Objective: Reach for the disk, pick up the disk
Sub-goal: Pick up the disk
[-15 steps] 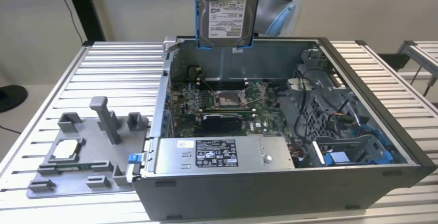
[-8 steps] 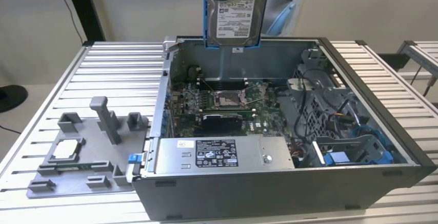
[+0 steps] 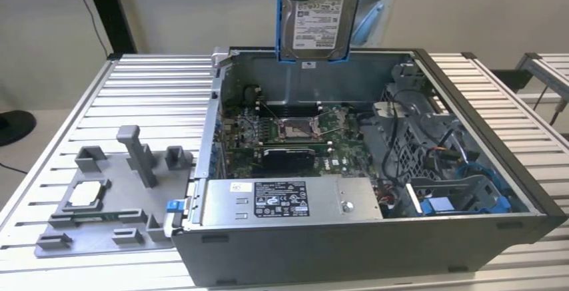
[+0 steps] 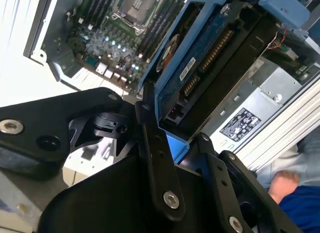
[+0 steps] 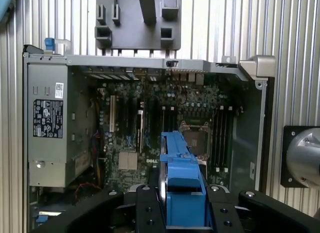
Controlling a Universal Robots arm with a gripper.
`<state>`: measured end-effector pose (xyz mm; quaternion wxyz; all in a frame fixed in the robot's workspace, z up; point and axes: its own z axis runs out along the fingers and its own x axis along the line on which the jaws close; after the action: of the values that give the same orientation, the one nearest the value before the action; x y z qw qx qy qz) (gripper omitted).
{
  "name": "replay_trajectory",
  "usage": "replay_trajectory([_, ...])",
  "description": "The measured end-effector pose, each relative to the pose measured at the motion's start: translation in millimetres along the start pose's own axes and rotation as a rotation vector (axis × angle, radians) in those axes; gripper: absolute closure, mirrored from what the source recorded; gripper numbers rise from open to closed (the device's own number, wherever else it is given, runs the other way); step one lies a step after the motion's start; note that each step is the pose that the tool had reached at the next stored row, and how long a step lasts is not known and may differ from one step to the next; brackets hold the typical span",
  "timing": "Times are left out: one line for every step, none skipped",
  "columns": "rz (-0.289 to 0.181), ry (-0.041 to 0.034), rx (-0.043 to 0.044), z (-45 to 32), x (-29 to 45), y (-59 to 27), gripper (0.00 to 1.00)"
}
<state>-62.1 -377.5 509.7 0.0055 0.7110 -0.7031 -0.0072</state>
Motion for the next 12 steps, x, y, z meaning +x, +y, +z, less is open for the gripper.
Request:
replay_trajectory([0.000, 0.0000, 0.0000, 0.0, 0.0, -2.1, 1.00])
replay_trajectory([0.000, -0.0001, 0.0000, -0.1, 0.1, -4.3, 1.00])
replay_trajectory([0.000, -0.0001, 0.0000, -0.1, 0.1, -6.5, 1.00])
replay_trajectory([0.000, 0.0000, 0.0000, -0.1, 0.1, -8.6, 1.00])
replay_trajectory([0.000, -0.0001, 0.0000, -0.2, 0.2, -10.6, 1.00])
replay_trajectory([0.000, 0.0000, 0.0000, -0.2, 0.2, -12.9, 1.00])
replay_trajectory([0.000, -0.0001, 0.0000, -0.2, 0.2, -15.0, 1.00])
replay_trajectory([0.000, 0.0000, 0.0000, -0.3, 0.2, -17.2, 1.00])
replay_trajectory([0.000, 0.0000, 0.0000, -0.3, 0.2, -19.4, 1.00])
replay_trajectory([0.000, -0.0001, 0.0000, -0.3, 0.3, -21.5, 1.00])
replay_trajectory([0.000, -0.0002, 0.0001, -0.4, 0.3, -23.8, 1.00])
replay_trajectory([0.000, -0.0001, 0.0000, -0.4, 0.3, -25.9, 1.00])
